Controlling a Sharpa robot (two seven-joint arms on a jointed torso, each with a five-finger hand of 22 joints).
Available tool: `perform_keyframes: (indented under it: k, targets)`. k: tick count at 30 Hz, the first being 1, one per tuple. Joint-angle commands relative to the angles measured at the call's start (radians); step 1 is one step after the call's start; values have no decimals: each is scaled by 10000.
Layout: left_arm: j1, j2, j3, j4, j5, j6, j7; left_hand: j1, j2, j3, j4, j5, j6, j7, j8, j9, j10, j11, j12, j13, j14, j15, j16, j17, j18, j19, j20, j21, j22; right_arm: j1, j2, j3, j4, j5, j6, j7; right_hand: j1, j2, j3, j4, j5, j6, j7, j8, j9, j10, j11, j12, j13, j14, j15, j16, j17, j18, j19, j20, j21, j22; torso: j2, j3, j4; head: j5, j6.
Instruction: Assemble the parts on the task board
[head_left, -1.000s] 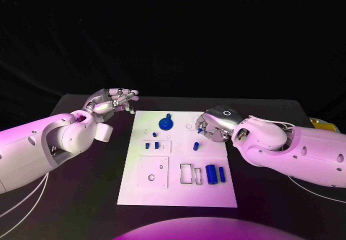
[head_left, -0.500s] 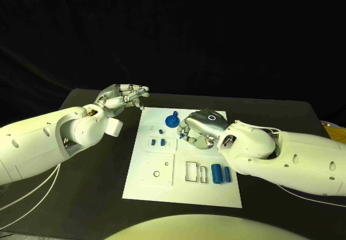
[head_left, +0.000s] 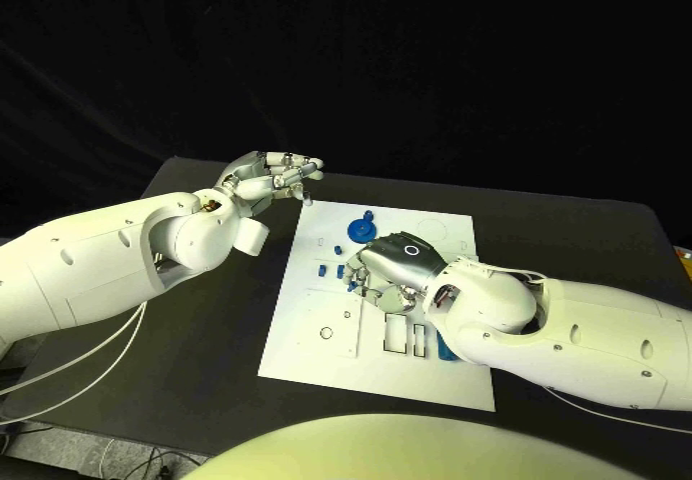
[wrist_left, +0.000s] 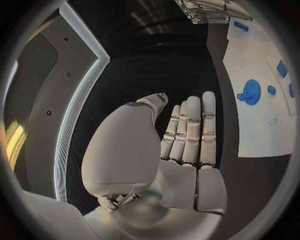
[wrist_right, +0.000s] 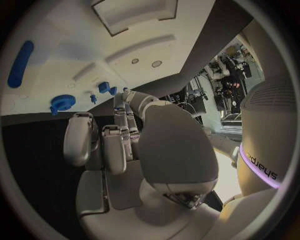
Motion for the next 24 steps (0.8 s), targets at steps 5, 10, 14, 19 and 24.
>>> perform_keyframes:
  k: [5,10,14,19,24]
  targets:
    - [6,39,5,44,-21,132,3,94,-21,6,-53,38,-78,14,56,10,-73,-21,68,-17,1,66,-69,3,125,35,7,-59,-10,-245,188,-41,-103,64,320,147,-124,2,71,-7,39,55,-13,34,66,47,21,-71,17,691,-73,29,673,-152,46,-14,-30,-5,1,5,-8,215,-71]
    - [7,56,5,46,-21,142,-7,94,-21,6,-53,38,-78,14,56,10,-73,-21,68,-17,1,66,-69,3,125,35,7,-59,-10,-346,261,-56,-159,81,426,155,-145,3,73,-7,36,45,-12,34,72,44,24,-79,18,690,-71,26,665,-151,42,-13,-35,-7,-8,0,-1,241,-71]
    - [7,64,4,43,-21,152,-15,88,-23,1,-52,41,-80,16,62,15,-83,-18,75,-18,-2,70,-73,3,125,34,10,-63,-11,-377,267,-63,-197,86,548,139,-160,3,73,-7,31,38,-12,34,77,43,25,-83,19,690,-69,27,665,-151,41,-12,-34,-5,-9,-4,2,236,-71]
    - [7,68,4,36,-21,162,-30,88,-23,1,-52,41,-80,16,62,15,-83,-18,75,-18,-2,70,-73,3,125,34,10,-63,-11,-395,278,-71,-229,87,664,121,-194,2,72,-8,10,26,-13,37,88,44,27,-92,22,689,-67,26,659,-151,37,-9,-36,-4,-5,1,-2,238,-71]
    - [7,69,4,33,-24,168,-44,88,-23,1,-52,41,-80,16,62,15,-83,-18,75,-18,-2,70,-73,3,125,34,10,-63,-11,-413,284,-77,-246,87,755,111,-213,4,73,-8,-6,19,-13,38,95,43,27,-97,24,690,-65,28,660,-150,33,-8,-40,-6,1,9,1,258,-71]
